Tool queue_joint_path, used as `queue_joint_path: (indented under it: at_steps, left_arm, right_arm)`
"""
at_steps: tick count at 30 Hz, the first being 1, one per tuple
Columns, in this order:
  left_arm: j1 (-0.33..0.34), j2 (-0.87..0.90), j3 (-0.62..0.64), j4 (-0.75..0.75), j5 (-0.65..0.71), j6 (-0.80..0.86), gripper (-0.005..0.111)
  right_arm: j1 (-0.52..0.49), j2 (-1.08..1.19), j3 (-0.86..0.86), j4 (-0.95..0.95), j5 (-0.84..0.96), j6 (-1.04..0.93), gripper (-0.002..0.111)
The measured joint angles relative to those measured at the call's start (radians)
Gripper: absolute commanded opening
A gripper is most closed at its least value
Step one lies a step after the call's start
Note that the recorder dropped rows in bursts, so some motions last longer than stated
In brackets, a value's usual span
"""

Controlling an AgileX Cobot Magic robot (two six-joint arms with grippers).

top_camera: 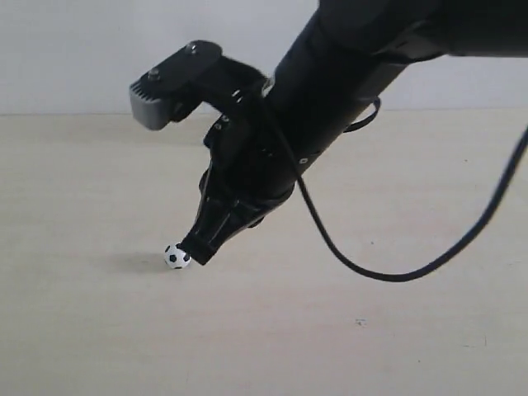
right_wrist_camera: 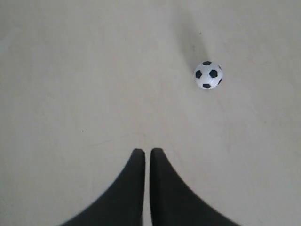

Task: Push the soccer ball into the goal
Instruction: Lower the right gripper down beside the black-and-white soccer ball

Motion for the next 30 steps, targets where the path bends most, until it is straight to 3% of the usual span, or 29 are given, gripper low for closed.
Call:
queue_joint_path:
  at_steps: [5,14,30]
  left_arm:
    - [0.0,0.0,0.0,0.0,0.0,0.0,0.006]
    - [0.0,0.0,0.0,0.0,0.0,0.0,0.006]
    - [0.0,0.0,0.0,0.0,0.0,0.0,0.006]
  right_arm:
    - [0.009,0.164,-0.11,-0.019,0.049,0.019,0.0]
    - [0.049,0.39,-0.238,-0.032,-0.017,0.056,0.0]
    - [0.106,0.571,-0.365,-0.031,-0.028,0.039,0.0]
